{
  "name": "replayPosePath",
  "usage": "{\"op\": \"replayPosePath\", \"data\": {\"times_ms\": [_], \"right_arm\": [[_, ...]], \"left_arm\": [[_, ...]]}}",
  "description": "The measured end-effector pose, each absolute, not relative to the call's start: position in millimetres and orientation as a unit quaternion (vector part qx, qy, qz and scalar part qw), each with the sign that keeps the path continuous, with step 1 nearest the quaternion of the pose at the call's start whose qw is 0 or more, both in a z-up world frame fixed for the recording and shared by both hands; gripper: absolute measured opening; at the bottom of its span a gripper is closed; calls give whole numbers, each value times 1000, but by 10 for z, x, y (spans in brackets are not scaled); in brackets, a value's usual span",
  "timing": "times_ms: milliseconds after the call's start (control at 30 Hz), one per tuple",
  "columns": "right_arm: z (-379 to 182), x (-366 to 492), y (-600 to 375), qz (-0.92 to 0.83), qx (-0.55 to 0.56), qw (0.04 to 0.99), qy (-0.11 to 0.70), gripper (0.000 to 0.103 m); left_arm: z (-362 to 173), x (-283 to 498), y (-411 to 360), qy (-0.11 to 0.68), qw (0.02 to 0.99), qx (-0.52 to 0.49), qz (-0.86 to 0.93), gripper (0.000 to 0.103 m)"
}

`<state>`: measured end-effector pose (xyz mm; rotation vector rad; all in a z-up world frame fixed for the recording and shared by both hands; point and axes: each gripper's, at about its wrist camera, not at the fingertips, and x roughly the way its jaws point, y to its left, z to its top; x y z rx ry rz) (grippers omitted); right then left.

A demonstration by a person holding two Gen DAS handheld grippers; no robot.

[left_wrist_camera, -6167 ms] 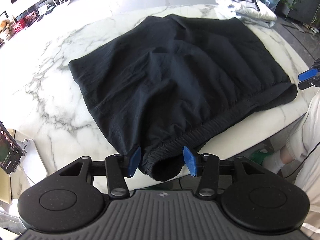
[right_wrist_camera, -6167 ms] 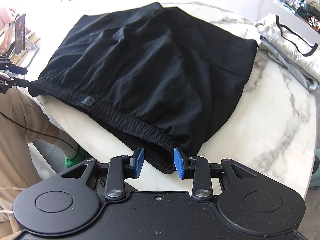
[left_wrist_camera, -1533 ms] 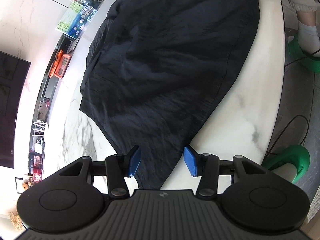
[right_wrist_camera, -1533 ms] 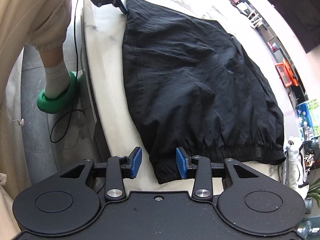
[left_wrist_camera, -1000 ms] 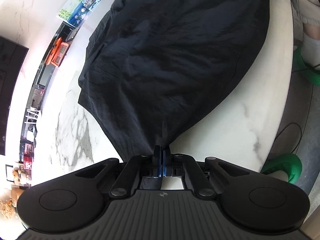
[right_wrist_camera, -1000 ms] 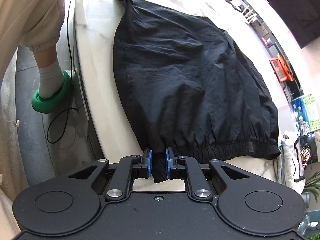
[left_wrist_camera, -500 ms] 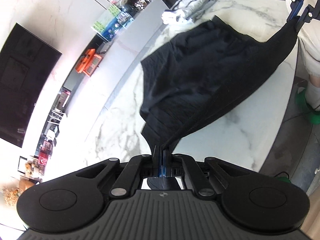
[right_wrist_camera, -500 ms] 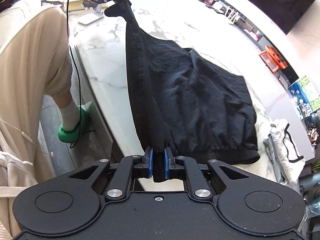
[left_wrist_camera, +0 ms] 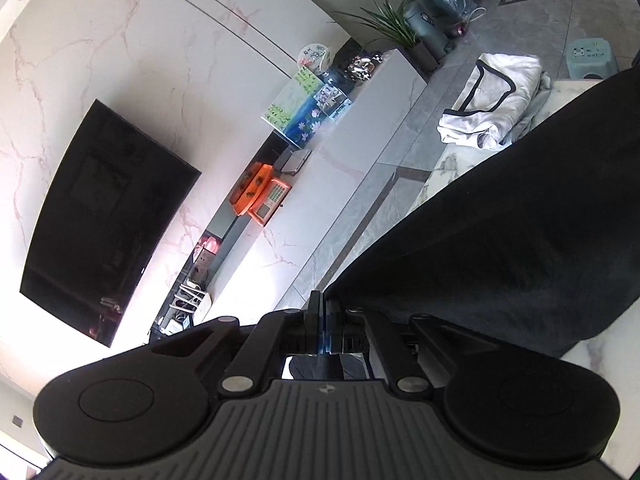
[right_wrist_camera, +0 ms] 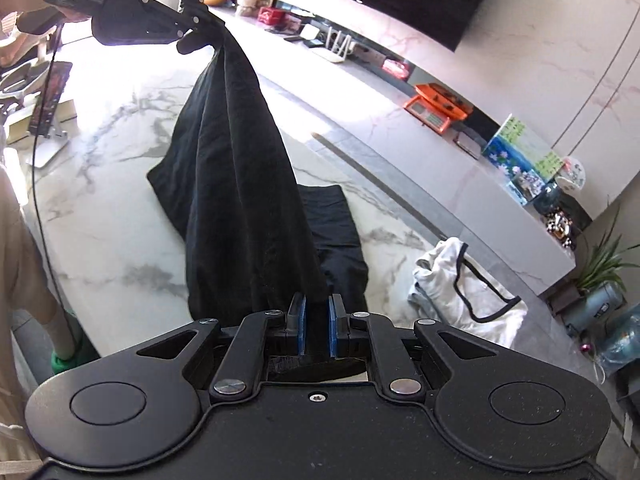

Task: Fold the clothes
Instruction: 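Lift the garment with both grippers and fold it lengthwise over itself, then lower the folded garment onto the table and open both grippers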

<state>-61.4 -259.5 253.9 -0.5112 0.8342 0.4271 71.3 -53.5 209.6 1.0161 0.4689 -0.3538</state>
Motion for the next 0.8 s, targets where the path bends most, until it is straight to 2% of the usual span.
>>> {"op": "replayPosePath", "data": {"times_ms": [167, 433, 567, 667, 733, 800], "right_arm": [[2163, -62, -2925, 192, -221, 850, 438, 9], [1344, 649, -3224, 208, -185, 825, 492, 9], [924, 884, -3306, 209, -173, 815, 512, 9], [729, 961, -3362, 202, -169, 813, 518, 12], [627, 996, -3397, 198, -168, 813, 521, 22], [585, 999, -3424, 187, -176, 818, 515, 31]], "left_arm": [[1717, 1277, -952, 252, 807, 500, -190, 1], [682, 2101, -1363, 322, 757, 528, -212, 1], [275, 2276, -1427, 336, 746, 532, -219, 3], [93, 2356, -1441, 343, 749, 522, -220, 6], [13, 2402, -1428, 348, 755, 512, -214, 18], [13, 2402, -1395, 349, 762, 506, -205, 21]]}}
